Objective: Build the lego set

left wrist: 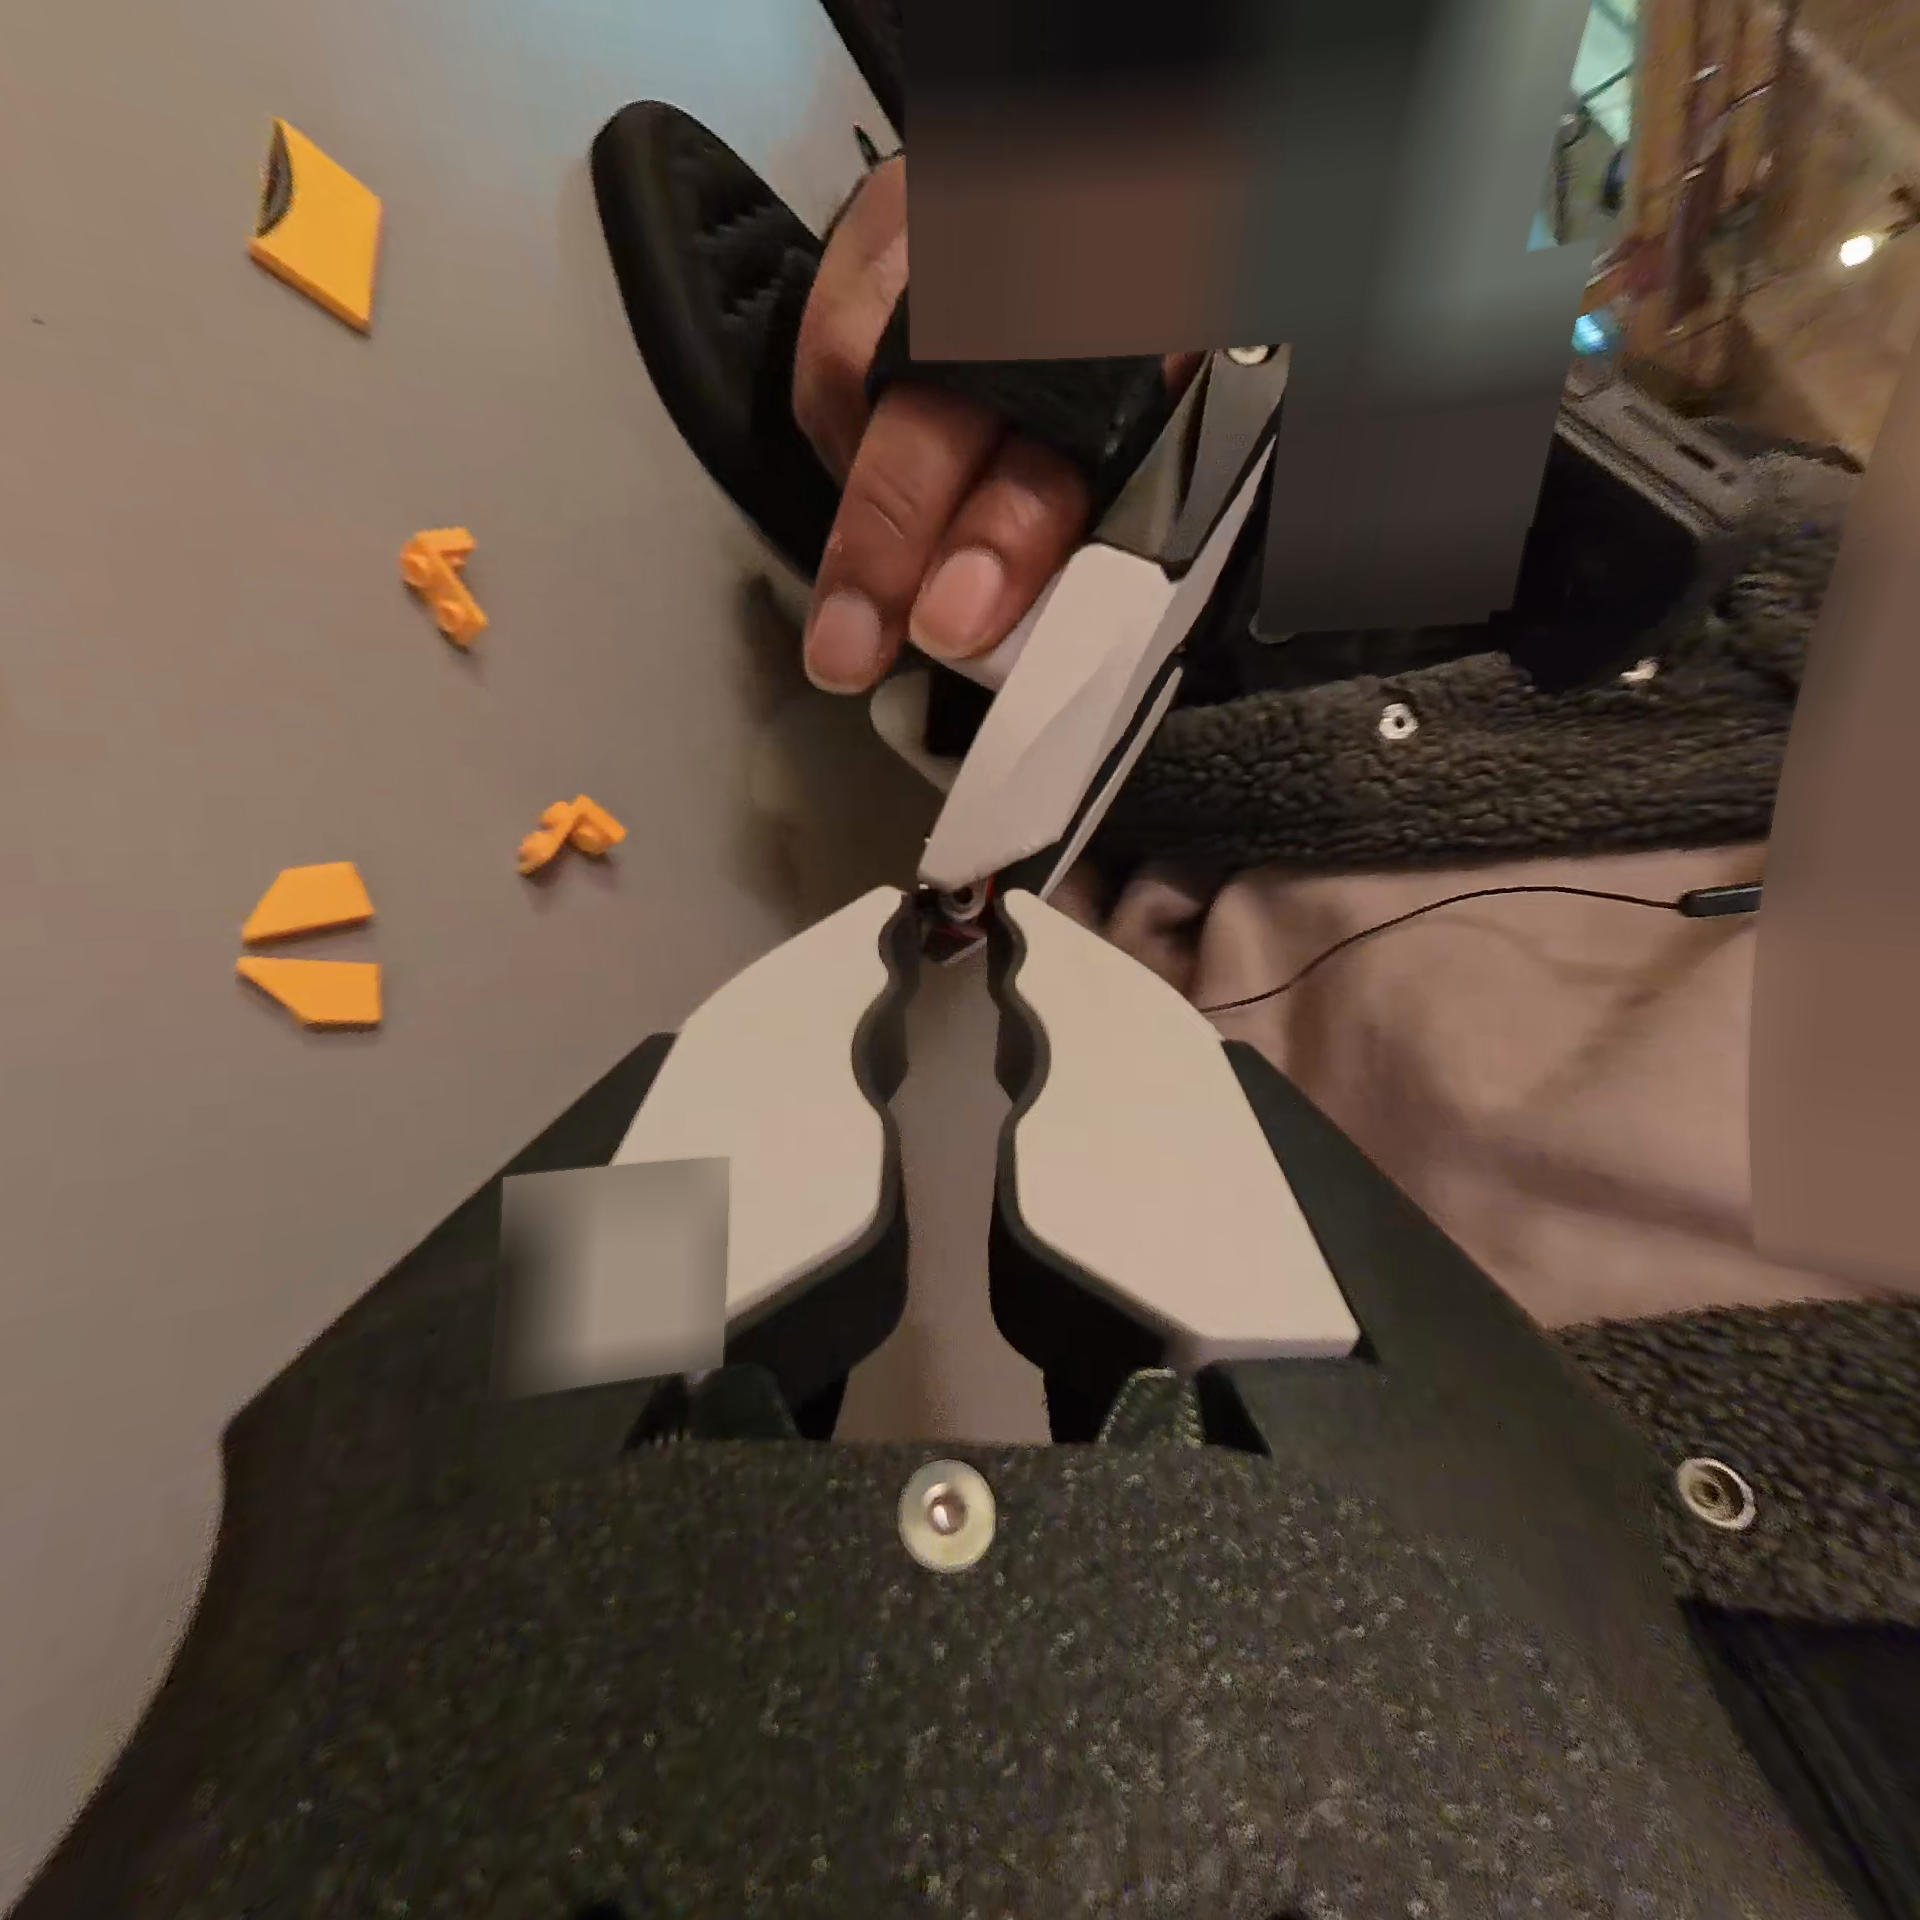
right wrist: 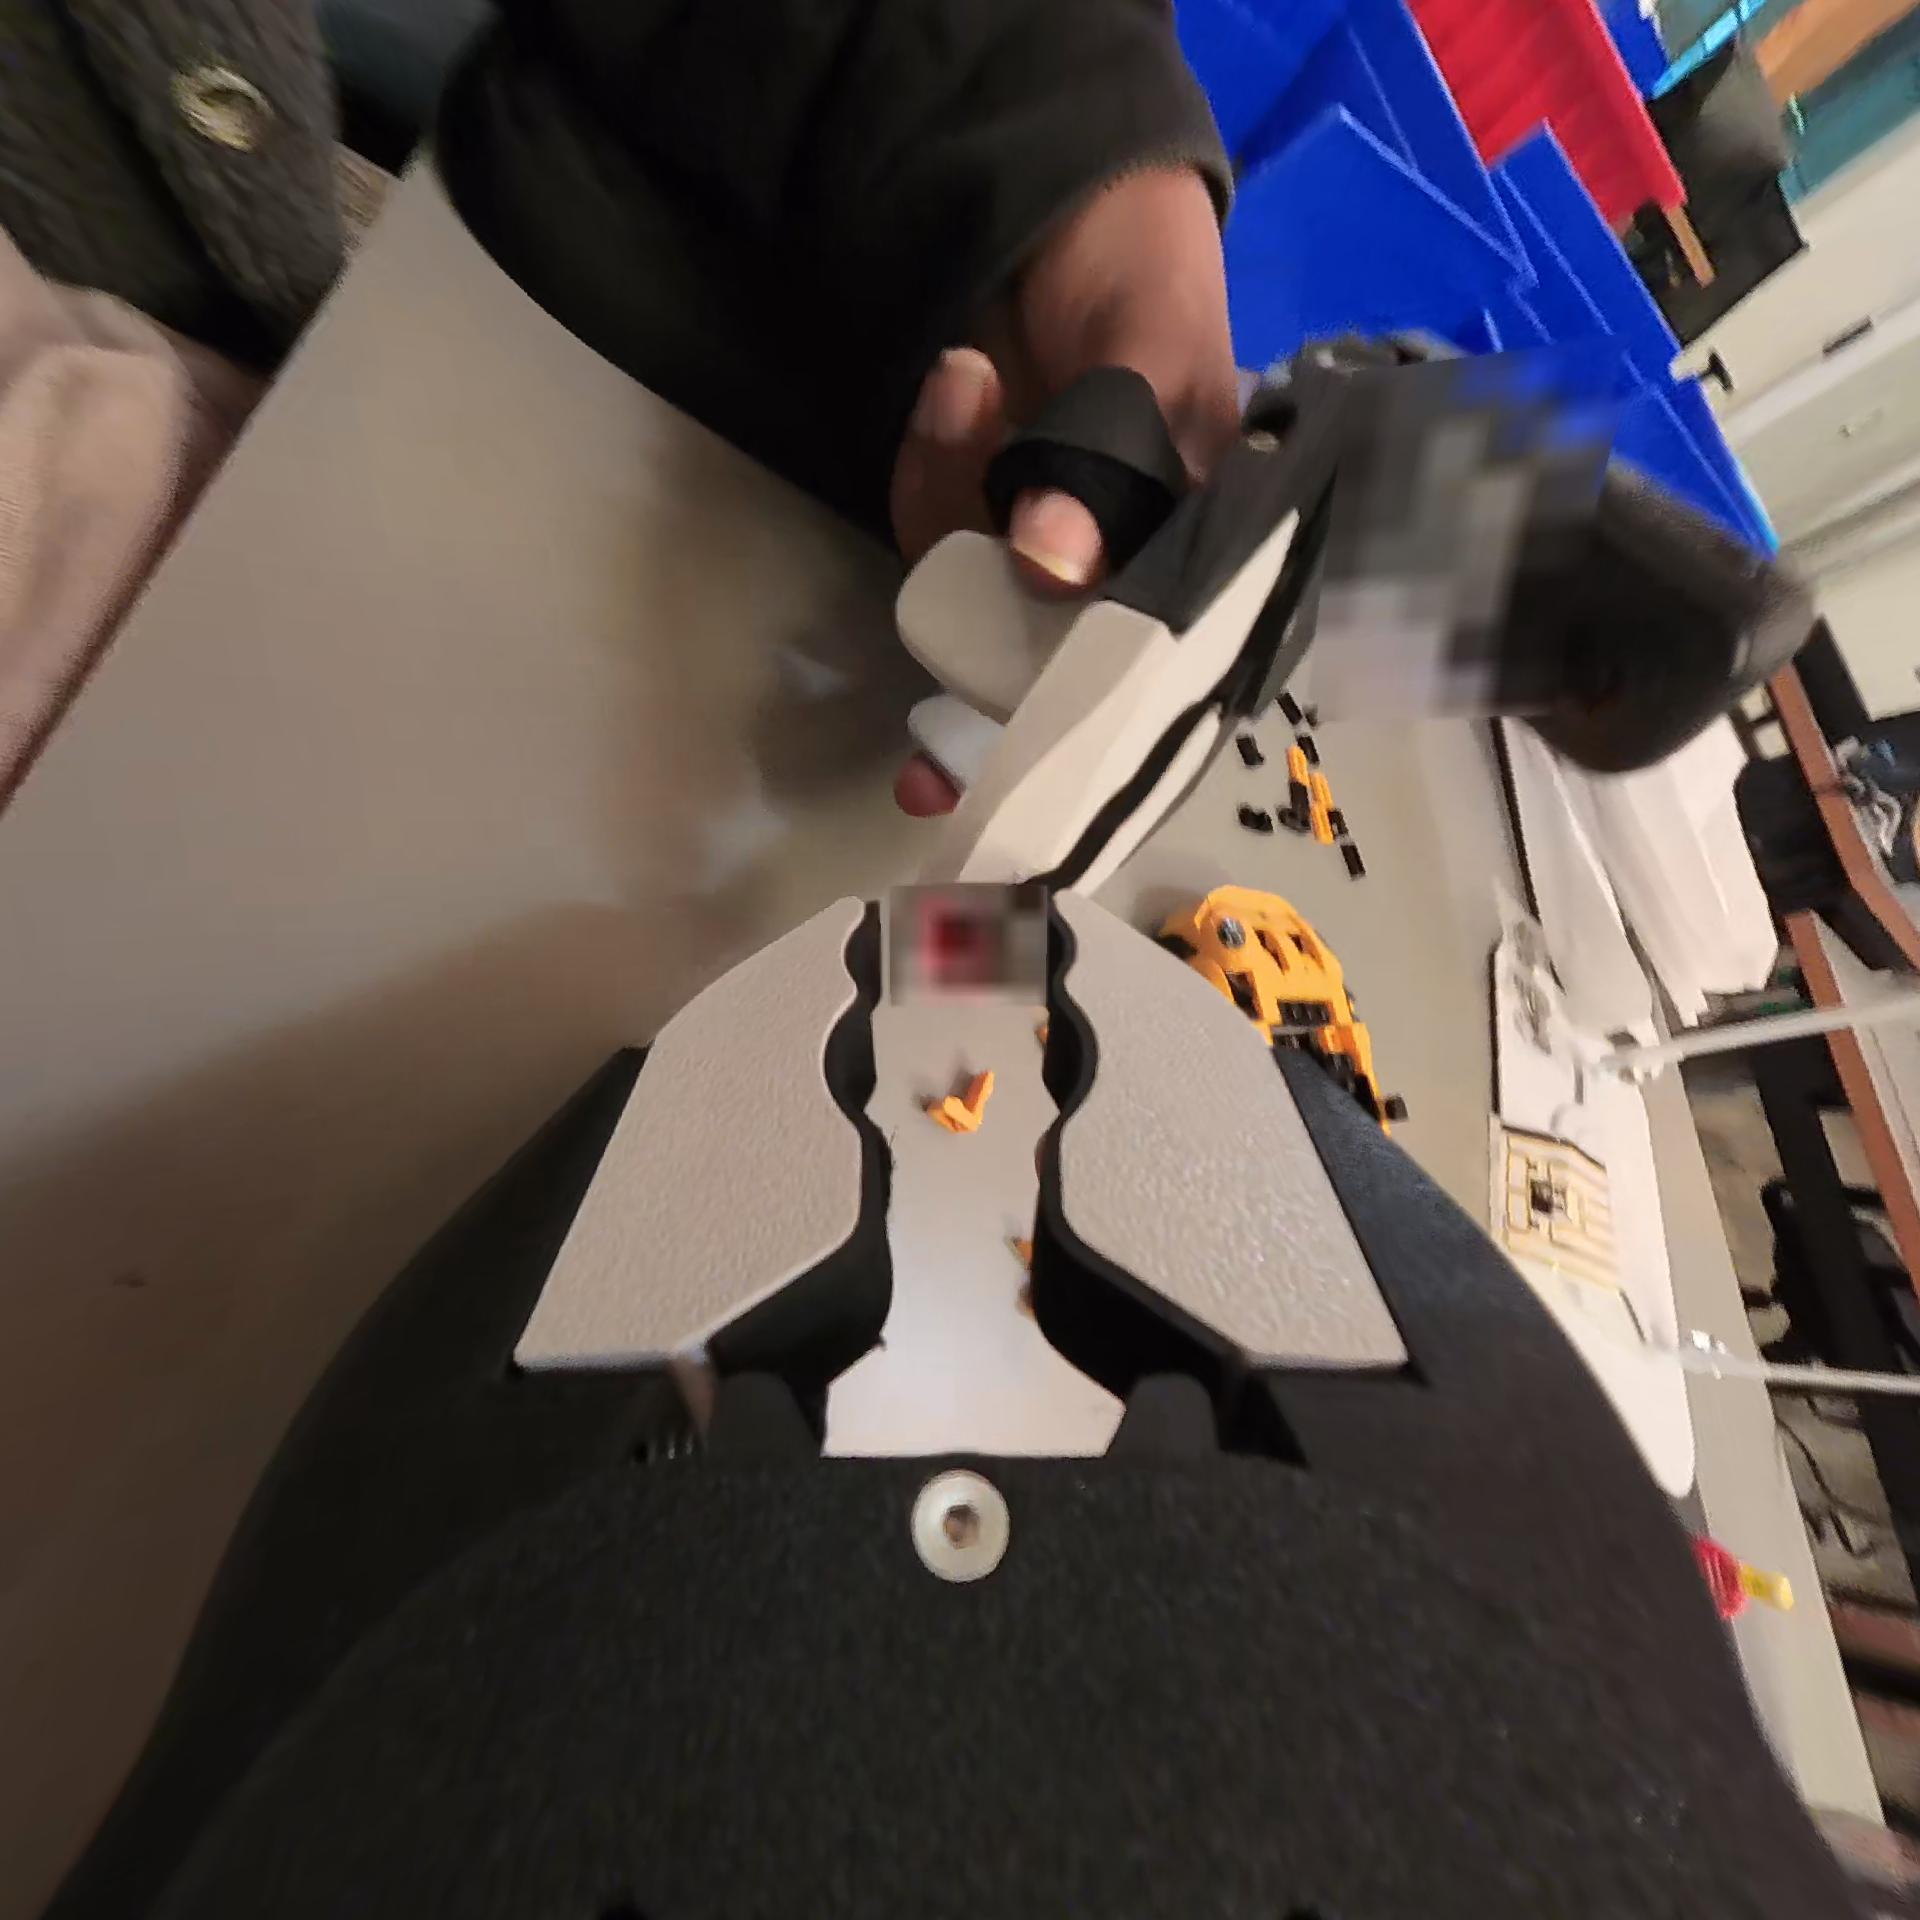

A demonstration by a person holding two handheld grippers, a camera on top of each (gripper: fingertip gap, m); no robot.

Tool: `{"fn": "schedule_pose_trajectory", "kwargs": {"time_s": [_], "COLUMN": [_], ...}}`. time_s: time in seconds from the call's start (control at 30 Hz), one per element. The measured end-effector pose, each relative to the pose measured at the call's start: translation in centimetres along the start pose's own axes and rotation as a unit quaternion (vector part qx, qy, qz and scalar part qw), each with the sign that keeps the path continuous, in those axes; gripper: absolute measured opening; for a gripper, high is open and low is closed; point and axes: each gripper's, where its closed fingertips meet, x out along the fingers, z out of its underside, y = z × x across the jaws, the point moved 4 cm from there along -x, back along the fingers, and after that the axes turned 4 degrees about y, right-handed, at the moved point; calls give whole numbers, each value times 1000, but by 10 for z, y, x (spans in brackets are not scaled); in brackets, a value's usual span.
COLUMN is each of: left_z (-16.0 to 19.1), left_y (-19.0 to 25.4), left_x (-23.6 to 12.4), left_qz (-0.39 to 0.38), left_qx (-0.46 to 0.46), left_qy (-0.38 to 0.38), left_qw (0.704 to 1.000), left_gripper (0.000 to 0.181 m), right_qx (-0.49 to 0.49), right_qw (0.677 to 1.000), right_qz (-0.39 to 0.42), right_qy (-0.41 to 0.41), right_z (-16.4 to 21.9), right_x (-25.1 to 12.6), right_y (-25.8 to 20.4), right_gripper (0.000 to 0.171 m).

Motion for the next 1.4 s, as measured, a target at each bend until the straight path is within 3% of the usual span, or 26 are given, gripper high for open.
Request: {"fn": "schedule_pose_trajectory", "kwargs": {"time_s": [0.13, 0.3, 0.47, 0.57, 1.2, 1.4], "left_z": [1, -6, -11, -12, -8, -8], "left_y": [5, 18, 22, 25, 24, 22], "left_x": [0, -7, -6, -5, -3, -4], "left_qz": [36, 90, 88, 90, 104, 109], "left_qx": [-20, 1, 17, 22, -9, -15], "left_qy": [3, 44, 69, 74, 61, 66], "left_qw": [999, 995, 994, 993, 993, 992], "left_gripper": [12, 21, 20, 12, 11, 11], "right_qx": [-5, 67, 103, 108, 54, 88], "right_qw": [1000, 994, 986, 985, 991, 989], "right_qz": [-4, 17, 40, 48, 32, 32], "right_qy": [16, 79, 125, 128, 116, 116], "right_z": [-5, -12, -17, -16, -19, -17], "right_x": [-1, -10, -16, -16, -16, -15], "right_y": [1, 12, 19, 20, 16, 17], "right_gripper": [18, 17, 17, 17, 16, 16]}}
